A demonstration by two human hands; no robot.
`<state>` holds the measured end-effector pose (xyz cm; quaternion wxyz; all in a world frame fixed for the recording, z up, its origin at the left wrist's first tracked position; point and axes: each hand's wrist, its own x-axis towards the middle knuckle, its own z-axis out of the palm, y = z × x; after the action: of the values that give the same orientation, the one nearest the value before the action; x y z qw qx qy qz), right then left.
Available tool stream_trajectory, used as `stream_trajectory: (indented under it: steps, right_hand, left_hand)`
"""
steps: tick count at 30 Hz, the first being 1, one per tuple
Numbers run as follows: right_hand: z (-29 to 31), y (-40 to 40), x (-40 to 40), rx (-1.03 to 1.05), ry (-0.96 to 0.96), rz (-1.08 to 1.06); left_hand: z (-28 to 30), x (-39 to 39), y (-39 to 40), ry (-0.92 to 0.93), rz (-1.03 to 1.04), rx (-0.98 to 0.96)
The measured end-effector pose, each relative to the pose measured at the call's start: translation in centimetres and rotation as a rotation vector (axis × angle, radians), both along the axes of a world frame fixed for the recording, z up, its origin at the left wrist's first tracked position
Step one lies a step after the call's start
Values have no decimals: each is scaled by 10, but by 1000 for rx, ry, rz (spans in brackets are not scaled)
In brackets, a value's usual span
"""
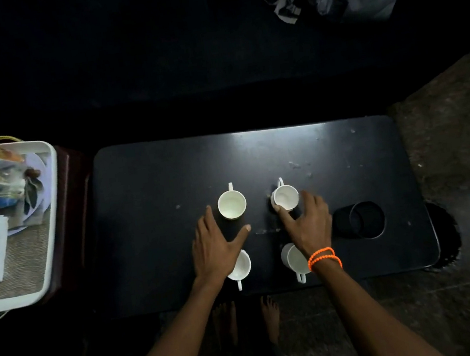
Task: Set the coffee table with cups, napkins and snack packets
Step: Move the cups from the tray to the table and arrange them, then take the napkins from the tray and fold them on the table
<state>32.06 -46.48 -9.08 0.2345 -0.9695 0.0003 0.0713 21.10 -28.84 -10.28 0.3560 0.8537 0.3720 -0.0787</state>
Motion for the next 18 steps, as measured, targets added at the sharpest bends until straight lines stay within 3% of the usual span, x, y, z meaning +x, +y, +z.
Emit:
stream_trajectory:
  steps: [4,11,18]
  right_hand:
    - [10,16,-3,-29,-165,46]
    - [37,133,-23,102,-248,426]
    - [50,270,-78,176,-137,778]
  left_hand:
    - [6,-27,7,-40,71,-19]
    - [29,-59,69,-88,247,25]
    - [51,-99,169,-193,463,108]
